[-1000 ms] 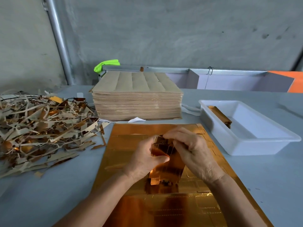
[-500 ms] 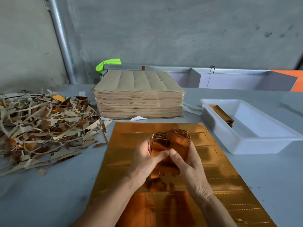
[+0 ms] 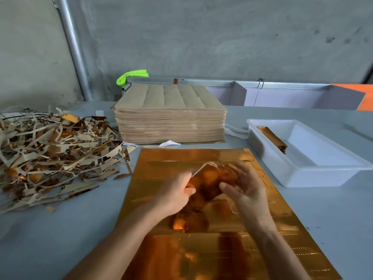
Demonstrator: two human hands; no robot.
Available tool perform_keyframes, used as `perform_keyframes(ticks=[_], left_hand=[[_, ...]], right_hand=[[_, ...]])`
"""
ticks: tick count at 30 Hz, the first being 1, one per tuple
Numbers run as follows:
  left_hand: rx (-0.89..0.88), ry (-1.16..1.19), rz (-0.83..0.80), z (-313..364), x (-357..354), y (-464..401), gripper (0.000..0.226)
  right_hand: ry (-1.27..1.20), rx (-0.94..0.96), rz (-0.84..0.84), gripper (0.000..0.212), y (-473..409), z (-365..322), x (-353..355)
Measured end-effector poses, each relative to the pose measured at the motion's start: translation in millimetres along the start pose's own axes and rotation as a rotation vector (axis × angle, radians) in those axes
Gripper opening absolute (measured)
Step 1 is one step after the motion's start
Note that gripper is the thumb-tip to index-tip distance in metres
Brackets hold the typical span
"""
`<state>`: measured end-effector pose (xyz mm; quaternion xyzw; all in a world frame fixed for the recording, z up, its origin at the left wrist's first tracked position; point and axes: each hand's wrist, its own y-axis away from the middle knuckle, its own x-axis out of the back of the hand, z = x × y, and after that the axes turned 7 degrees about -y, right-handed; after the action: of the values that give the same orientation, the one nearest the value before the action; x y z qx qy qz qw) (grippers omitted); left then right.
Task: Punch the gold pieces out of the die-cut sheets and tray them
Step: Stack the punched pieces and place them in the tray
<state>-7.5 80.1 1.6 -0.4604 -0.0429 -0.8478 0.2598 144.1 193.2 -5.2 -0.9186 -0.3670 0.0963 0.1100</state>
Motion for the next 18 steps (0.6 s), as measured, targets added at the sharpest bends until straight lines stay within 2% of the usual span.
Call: perform_keyframes(ticks=[2, 4, 5, 9, 11, 15, 17, 18], left_hand=[[-0.148, -0.173, -0.017, 3.2, 8.7, -3.7, 0.024], [-0.208, -0.273, -0.026, 6.2, 8.6, -4.5, 0.027], [-0.199, -0.258, -0.003, 4.8, 7.8, -4.4, 0.026], [0.008, 0.143, 0.182, -10.9, 9.9, -3.5, 0.017], [0.082, 0.328, 0.231, -14.7, 4.1, -2.7, 0.020], [0.162, 0.460, 0.170, -13.2, -15.7, 2.4, 0.024], [0.172, 0.645, 0.174, -12.9, -18.6, 1.0, 0.014], [0.165, 0.681, 0.209, -11.8, -20.0, 0.5, 0.019]], right_hand=[[0.216, 0.086, -0.091, 0.052, -7.3, -9.4, 5.5], [0.354, 0.120, -0.189, 0.035, -9.8, -9.8, 4.2], [0.329, 0.096, -0.202, 0.025, -9.1, -8.2, 3.2], [-0.037, -0.108, -0.097, 0.012, -6.4, 5.8, 7.8], [-0.038, -0.133, -0.074, 0.014, -5.8, 12.8, 5.1], [0.176, -0.197, -0.015, 0.022, -5.8, 24.6, -6.9], [0.114, -0.218, 0.003, 0.020, -7.4, 25.2, -8.3], [0.055, -0.223, 0.001, 0.015, -6.9, 24.3, -9.4]])
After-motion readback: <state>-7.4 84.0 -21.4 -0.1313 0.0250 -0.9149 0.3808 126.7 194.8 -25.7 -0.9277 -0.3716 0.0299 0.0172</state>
